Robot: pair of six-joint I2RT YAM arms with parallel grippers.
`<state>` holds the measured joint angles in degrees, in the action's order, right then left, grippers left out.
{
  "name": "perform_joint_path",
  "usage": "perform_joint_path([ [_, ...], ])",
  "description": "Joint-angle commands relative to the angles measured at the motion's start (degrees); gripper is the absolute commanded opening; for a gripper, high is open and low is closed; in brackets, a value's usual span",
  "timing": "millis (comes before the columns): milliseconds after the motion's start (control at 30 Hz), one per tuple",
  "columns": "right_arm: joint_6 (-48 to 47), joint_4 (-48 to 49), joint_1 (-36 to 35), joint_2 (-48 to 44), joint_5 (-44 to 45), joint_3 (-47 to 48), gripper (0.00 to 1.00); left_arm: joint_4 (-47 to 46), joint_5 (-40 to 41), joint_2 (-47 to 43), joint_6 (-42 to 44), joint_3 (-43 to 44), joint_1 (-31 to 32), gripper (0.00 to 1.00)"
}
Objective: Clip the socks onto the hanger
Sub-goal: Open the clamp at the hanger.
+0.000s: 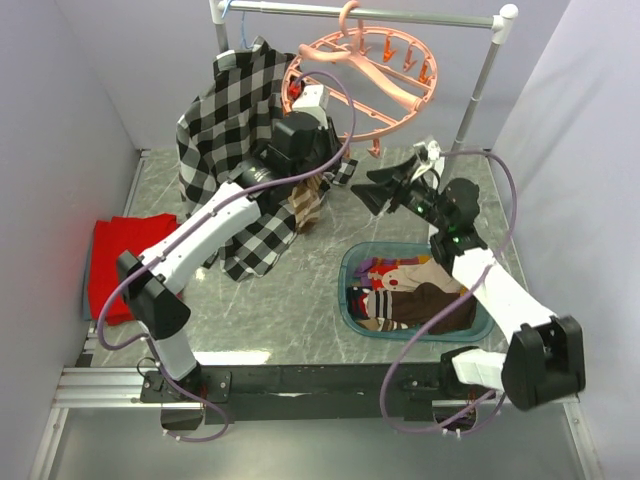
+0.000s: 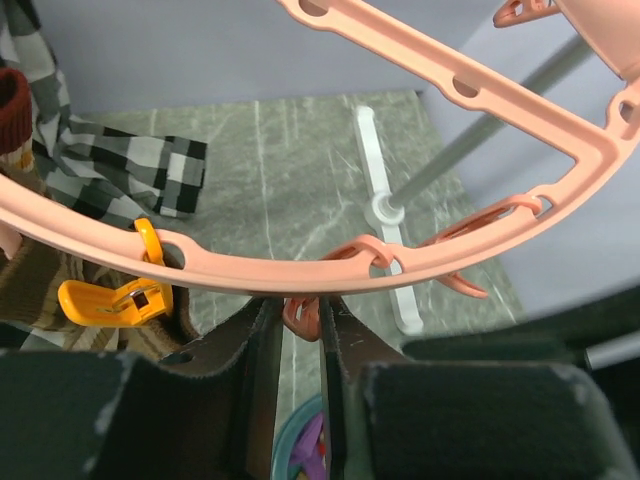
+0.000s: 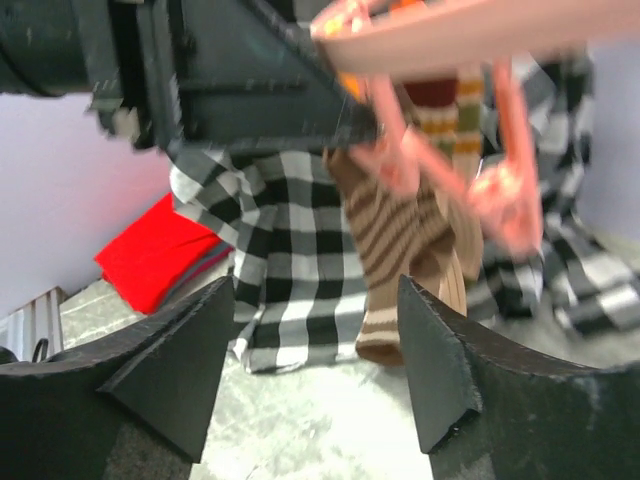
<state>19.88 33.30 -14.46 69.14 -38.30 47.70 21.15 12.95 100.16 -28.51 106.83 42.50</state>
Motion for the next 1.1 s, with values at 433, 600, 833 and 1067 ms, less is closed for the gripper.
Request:
perform_joint_path([
  [433,-1.33,8.63,0.4,9.08,-9.42,9.69,0.71,-2.42,-25.16,-8.14,6.01,-3.55,-5.76,0.25],
  [600,-3.88,5.38,-0.66,10.22,-5.22,11.79,0.72,-2.16,-26.57,-8.31,6.01,-3.2,-6.64,0.26],
  [833,-2.48,7.66,-1.45,14.08,-5.1,14.17,0.73,-2.51,-27.01,-8.05,6.01,-3.46,-7.26,0.27],
  [1067,0.33,10.12,-3.03,16.46,-7.83,15.58,0.72,-4.36,-26.75,-7.26,5.05,-4.78,-7.78,0.27],
])
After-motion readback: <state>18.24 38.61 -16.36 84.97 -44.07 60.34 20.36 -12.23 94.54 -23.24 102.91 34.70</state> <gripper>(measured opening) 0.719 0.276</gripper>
